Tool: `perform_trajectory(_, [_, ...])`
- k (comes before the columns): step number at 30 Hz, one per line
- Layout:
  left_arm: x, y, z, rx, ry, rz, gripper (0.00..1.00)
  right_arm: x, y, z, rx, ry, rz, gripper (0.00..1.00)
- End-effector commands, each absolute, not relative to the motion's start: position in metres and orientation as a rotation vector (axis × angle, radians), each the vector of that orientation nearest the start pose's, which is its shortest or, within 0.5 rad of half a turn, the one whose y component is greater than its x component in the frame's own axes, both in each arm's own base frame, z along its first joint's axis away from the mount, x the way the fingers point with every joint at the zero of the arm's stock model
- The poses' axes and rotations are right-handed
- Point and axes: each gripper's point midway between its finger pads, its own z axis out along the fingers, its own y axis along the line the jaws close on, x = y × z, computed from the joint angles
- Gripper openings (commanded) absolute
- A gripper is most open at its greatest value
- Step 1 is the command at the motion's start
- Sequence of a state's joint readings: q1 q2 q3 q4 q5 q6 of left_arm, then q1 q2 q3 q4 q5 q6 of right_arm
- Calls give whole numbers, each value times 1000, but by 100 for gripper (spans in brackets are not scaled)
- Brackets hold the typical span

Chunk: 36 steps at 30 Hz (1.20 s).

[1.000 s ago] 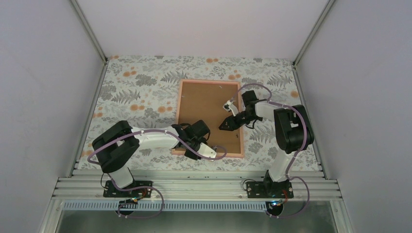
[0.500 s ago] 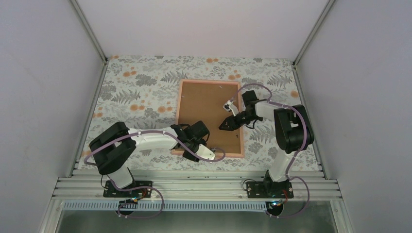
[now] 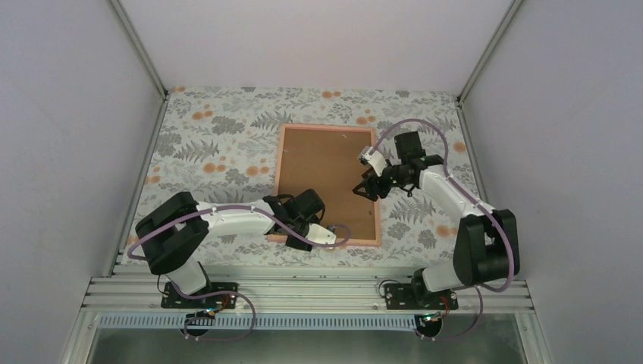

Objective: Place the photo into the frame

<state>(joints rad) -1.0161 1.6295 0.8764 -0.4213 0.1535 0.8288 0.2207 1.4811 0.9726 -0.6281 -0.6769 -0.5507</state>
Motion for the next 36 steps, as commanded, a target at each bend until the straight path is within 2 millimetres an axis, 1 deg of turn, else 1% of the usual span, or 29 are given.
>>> perform_trajectory(1, [166,-315,29,-2791,-2156,368,51,290,137,93,-1203,2349,493,70])
perform_trajectory(7, [165,-314,25,-2780,-2160,372,51,284,109,80,-1160,2457,311,85])
perform_trajectory(10, [164,-314,22,-2782,-2149,372,50,284,101,74,-1100,2510,234,88])
perform_trajectory(12, [164,-313,20,-2780,-2147,369,50,286,94,71,-1053,2531,168,88])
perform_trajectory(14, [164,-314,18,-2774,-2147,368,50,285,90,67,-1023,2557,145,88])
perform_trajectory(19, [163,-313,13,-2765,-2142,366,50,273,92,48,-1031,2644,176,88])
perform_trajectory(21, [164,-313,13,-2764,-2141,366,50,270,94,44,-1031,2657,188,88])
perform_trajectory(26, [162,-312,10,-2757,-2133,366,50,269,102,41,-1044,2664,201,89])
perform_trajectory(30, [161,-312,7,-2757,-2126,369,49,267,105,34,-1056,2682,180,90])
perform_trajectory(36, [160,-311,4,-2754,-2114,370,48,271,108,28,-1059,2692,129,90])
